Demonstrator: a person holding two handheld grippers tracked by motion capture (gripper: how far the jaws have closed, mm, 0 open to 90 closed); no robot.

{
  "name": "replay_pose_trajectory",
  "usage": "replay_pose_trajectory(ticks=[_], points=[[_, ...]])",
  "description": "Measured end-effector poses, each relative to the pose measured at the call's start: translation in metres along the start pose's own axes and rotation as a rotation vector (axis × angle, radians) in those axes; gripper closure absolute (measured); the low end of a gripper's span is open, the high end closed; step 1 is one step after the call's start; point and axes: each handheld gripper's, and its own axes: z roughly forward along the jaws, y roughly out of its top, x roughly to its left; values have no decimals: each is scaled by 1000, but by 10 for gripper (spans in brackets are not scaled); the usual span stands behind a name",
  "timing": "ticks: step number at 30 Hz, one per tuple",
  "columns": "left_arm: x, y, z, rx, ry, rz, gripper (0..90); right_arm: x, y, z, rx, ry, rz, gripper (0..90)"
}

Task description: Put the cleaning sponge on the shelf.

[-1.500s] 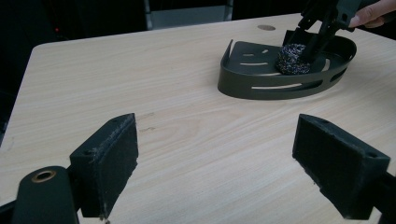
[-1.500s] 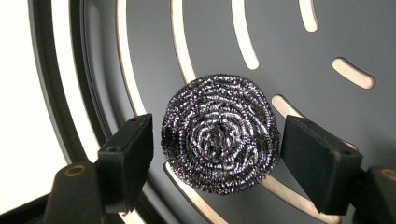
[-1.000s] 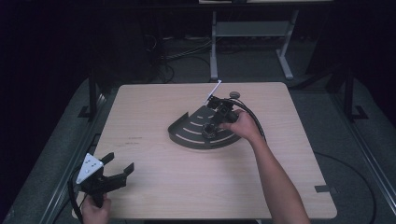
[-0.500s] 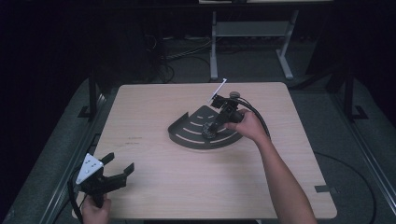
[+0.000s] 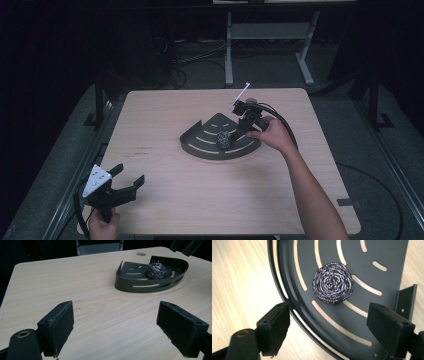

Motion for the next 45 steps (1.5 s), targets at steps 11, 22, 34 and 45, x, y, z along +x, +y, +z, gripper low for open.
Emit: replay_pose_trajectory(ticks=[11, 22, 34, 45], points=[[-2, 0, 1, 0, -5, 1, 137, 1, -15, -9, -33, 4, 6, 183], [-2, 0, 1, 0, -8, -1, 137, 3, -30, -11, -46, 16, 11, 183], [-2, 0, 1, 2, -8, 3, 137, 5, -46, -11, -44, 20, 11, 182], [-4, 0, 2, 6, -10, 5, 137, 2, -63, -12, -45, 20, 30, 182]])
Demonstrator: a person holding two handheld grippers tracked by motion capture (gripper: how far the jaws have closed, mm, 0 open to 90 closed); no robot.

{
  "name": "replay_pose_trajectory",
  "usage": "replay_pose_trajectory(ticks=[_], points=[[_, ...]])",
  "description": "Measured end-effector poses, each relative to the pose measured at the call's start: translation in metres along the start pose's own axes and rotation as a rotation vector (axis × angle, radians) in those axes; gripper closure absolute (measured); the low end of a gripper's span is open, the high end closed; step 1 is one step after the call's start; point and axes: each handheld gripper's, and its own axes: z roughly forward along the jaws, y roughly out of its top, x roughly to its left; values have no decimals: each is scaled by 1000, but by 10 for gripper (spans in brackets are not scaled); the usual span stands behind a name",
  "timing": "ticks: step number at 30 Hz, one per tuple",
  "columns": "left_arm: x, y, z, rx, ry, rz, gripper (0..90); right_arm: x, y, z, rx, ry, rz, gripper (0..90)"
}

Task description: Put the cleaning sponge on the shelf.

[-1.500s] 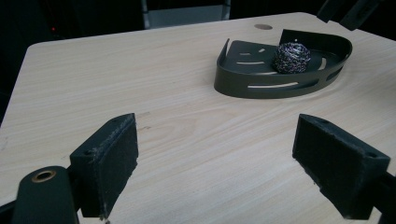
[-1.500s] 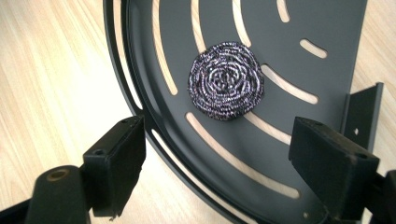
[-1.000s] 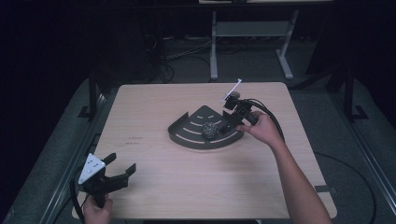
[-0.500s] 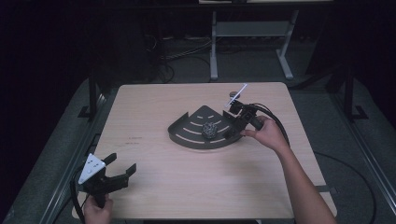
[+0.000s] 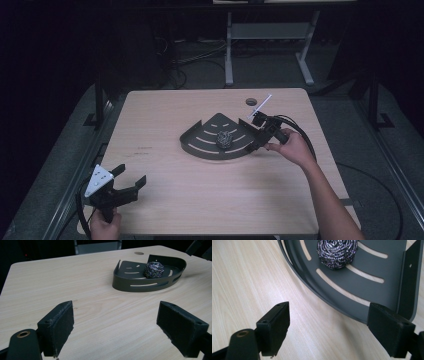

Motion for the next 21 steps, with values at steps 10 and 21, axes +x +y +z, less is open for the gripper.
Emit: replay_pose_trajectory(ticks=[10, 21], points=[[0, 0, 0, 1, -1, 0, 137, 4, -14, -2, 4, -8, -4, 183], [0, 0, 0, -1, -4, -2, 137, 10, -31, 1, 5, 1, -4, 184]])
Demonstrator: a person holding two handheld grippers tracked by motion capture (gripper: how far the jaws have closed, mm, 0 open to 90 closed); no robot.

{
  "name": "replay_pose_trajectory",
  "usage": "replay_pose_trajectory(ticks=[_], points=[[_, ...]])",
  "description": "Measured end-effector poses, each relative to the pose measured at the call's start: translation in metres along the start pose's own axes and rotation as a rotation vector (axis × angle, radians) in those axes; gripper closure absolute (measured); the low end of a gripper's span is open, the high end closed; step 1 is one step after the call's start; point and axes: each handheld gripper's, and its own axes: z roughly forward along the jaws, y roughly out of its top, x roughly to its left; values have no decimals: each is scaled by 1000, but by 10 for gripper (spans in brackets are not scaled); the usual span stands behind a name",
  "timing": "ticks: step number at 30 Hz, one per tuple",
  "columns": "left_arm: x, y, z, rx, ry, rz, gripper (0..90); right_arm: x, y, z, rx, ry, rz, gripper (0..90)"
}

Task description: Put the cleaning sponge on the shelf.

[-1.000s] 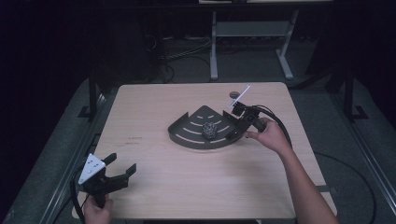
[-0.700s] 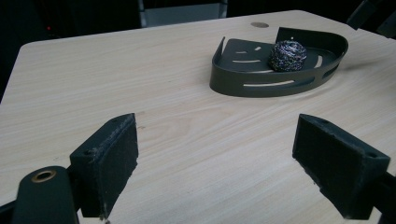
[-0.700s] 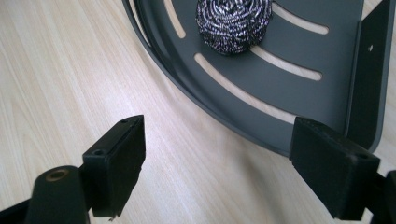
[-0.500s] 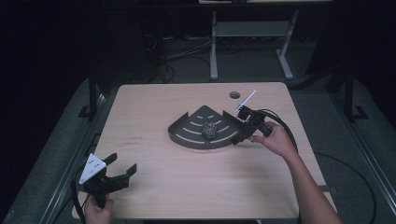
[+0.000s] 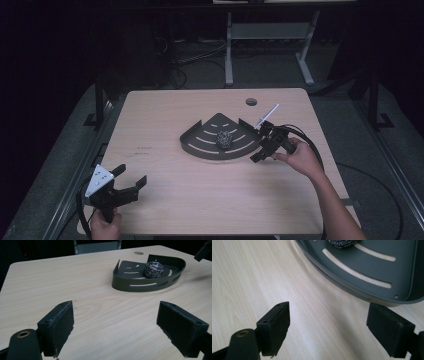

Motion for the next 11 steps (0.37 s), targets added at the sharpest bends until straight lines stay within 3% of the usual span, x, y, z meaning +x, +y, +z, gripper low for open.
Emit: replay_pose_trajectory(ticks=[11], points=[[0, 0, 1, 2, -4, 1, 137, 9, -23, 1, -5, -7, -3, 183]])
